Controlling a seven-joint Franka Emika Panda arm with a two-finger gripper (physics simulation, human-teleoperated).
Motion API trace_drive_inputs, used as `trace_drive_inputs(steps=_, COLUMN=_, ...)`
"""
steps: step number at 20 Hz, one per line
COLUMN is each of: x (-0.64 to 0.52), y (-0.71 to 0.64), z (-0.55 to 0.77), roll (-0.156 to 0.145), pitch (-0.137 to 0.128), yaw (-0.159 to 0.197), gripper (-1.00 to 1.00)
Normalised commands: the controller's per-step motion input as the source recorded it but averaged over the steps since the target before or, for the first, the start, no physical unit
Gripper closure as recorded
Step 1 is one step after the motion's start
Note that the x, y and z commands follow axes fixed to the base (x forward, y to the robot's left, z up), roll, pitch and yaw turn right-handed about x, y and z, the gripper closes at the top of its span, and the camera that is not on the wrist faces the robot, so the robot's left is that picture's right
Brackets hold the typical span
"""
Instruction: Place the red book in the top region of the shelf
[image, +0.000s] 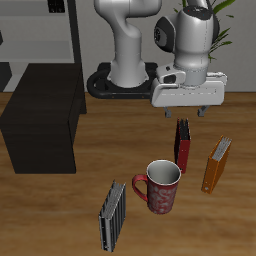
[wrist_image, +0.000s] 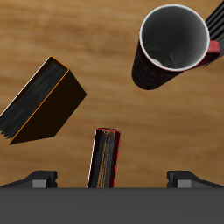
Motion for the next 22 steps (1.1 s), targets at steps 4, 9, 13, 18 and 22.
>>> trace_drive_inputs(steps=4, x=0.03, y=0.01, z=-0.28, roll=0.02, pitch=-0.013, yaw=0.01, gripper=-1.0)
trace_drive_inputs(steps=9, x=0.04, y=0.03, z=-0.22, roll=-0.002, pitch=0.011, yaw=0.0, gripper=-1.0)
trace_drive_inputs(steps=13, x=0.08, y=-0.02, z=-0.22, roll=-0.005, pitch=0.025, yaw=-0.015, gripper=-1.0)
trace_drive_inputs(steps=18, x=0.06, y=-0.05, z=-0.2, roll=0.0, pitch=0.034, yaw=-0.015, gripper=-1.0)
trace_drive_inputs(steps=22, x=0.03, y=0.01, z=-0.24, roll=0.015, pitch=0.058, yaw=-0.006, gripper=-1.0)
